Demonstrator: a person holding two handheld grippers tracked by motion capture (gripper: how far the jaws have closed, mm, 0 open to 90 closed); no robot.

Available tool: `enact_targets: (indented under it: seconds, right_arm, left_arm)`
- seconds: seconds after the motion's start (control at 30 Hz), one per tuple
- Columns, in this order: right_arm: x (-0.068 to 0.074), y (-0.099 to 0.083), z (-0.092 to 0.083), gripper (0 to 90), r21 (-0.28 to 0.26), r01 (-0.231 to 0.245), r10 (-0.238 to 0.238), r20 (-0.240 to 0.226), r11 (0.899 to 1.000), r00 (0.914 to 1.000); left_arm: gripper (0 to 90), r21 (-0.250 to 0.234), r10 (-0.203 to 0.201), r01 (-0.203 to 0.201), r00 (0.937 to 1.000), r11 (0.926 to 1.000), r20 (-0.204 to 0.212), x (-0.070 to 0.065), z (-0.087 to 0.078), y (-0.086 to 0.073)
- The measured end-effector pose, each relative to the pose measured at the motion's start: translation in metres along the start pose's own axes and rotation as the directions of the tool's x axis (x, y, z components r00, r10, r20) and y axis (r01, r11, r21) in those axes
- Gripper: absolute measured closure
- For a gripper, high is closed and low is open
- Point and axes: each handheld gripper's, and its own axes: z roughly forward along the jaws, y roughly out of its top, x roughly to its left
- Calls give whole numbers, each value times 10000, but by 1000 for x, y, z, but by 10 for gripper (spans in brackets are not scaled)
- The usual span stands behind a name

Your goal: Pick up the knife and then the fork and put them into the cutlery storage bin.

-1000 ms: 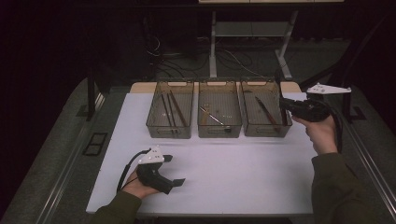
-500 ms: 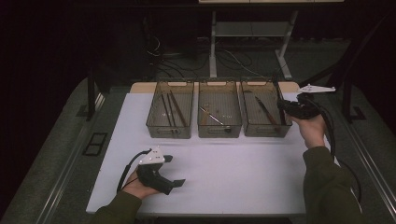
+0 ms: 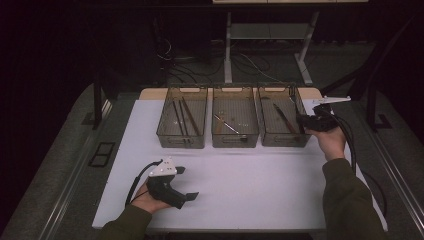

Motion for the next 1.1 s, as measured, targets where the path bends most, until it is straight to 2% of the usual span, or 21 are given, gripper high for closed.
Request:
enact_targets:
  seconds: [0.17,0.4,0.67,0.87,0.93,1.03,1.1]
  right_arm:
    - [1,-1,4,754,256,-35,35,-6,9997,10000]
    - [2,0,4,651,208,-115,117,-94,9997,9999]
    - [3,0,0,458,49,-157,157,-56,9999,9999]
    - [7,2,-9,364,-288,-297,282,-514,9991,9983]
    - [10,3,-12,334,-230,-191,175,-665,9996,9976]
    - [17,3,-15,280,-134,193,-201,-600,9997,9980]
    - [22,2,-17,251,-174,290,-300,-647,9994,9975]
  left_arm:
    - [0,-8,-3,3,10000,10000,-6,0,0,0]
    - [0,-27,-1,1,10000,10000,8,0,0,0]
    - [0,-37,-35,35,10000,10000,2,0,0,0]
    - [0,-57,-79,79,10000,10000,1,-1,0,1]
    - [0,-65,-72,72,10000,10000,-1,-1,0,1]
    - [0,-86,-98,98,9999,9999,-36,0,0,1]
    - [0,-63,-82,81,10000,9999,-37,0,0,1]
